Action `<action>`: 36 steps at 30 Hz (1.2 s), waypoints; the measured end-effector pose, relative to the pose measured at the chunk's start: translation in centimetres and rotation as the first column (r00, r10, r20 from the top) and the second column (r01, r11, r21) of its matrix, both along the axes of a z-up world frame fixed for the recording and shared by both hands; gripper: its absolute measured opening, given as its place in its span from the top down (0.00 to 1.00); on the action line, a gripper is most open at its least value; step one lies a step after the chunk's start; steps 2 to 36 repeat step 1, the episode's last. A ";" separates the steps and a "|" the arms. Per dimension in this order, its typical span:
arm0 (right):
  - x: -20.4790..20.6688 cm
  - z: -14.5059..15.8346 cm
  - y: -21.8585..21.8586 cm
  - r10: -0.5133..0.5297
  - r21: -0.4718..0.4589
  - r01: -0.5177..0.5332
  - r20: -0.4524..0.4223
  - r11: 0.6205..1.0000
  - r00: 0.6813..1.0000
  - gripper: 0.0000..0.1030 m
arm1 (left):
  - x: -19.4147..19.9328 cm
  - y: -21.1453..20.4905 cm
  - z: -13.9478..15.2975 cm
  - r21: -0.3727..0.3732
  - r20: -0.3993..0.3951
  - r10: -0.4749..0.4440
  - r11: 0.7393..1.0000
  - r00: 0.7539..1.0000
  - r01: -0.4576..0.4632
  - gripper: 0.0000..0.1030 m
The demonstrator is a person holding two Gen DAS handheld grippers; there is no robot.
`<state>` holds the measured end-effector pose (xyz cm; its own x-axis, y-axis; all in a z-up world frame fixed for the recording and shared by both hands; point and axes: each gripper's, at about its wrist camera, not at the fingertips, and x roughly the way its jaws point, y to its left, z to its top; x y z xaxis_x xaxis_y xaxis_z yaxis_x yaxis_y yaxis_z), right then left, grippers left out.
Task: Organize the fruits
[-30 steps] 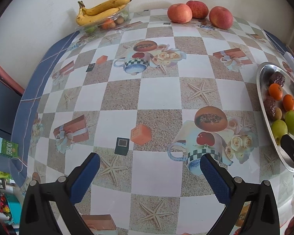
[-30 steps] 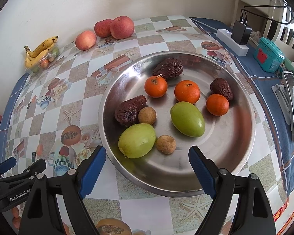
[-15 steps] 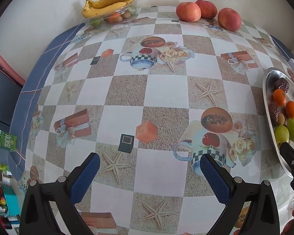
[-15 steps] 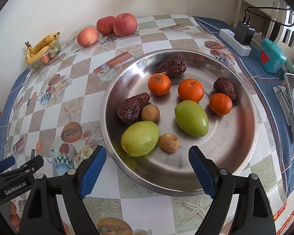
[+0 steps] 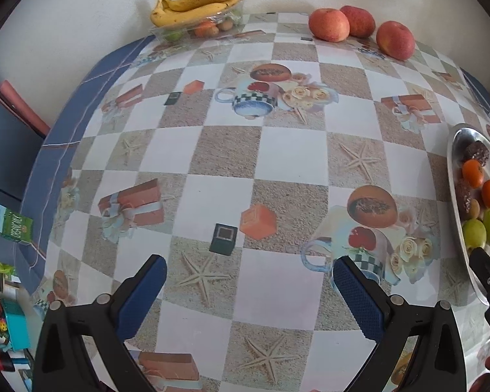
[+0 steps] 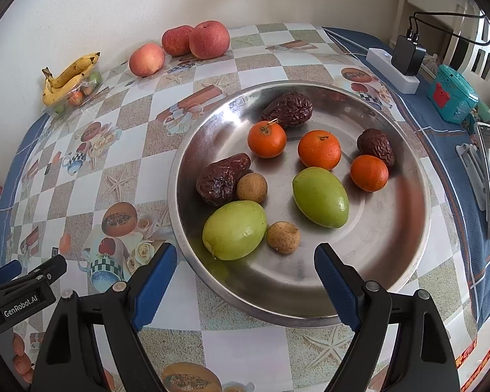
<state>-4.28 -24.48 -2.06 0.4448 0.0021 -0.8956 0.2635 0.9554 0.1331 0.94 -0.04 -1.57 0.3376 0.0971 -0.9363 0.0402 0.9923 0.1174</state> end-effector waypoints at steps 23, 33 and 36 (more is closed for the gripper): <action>0.0 0.0 0.0 0.000 0.000 0.000 0.000 1.000 1.000 0.16 | 0.1 0.1 0.0 -0.006 -0.003 0.002 1.000 1.000 -0.002 0.00; 0.0 0.0 0.0 0.000 0.000 0.000 0.000 1.000 1.000 0.16 | 0.1 0.1 0.0 -0.006 -0.003 0.002 1.000 1.000 -0.002 0.00; 0.0 0.0 0.0 0.000 0.000 0.000 0.000 1.000 1.000 0.16 | 0.1 0.1 0.0 -0.006 -0.003 0.002 1.000 1.000 -0.002 0.00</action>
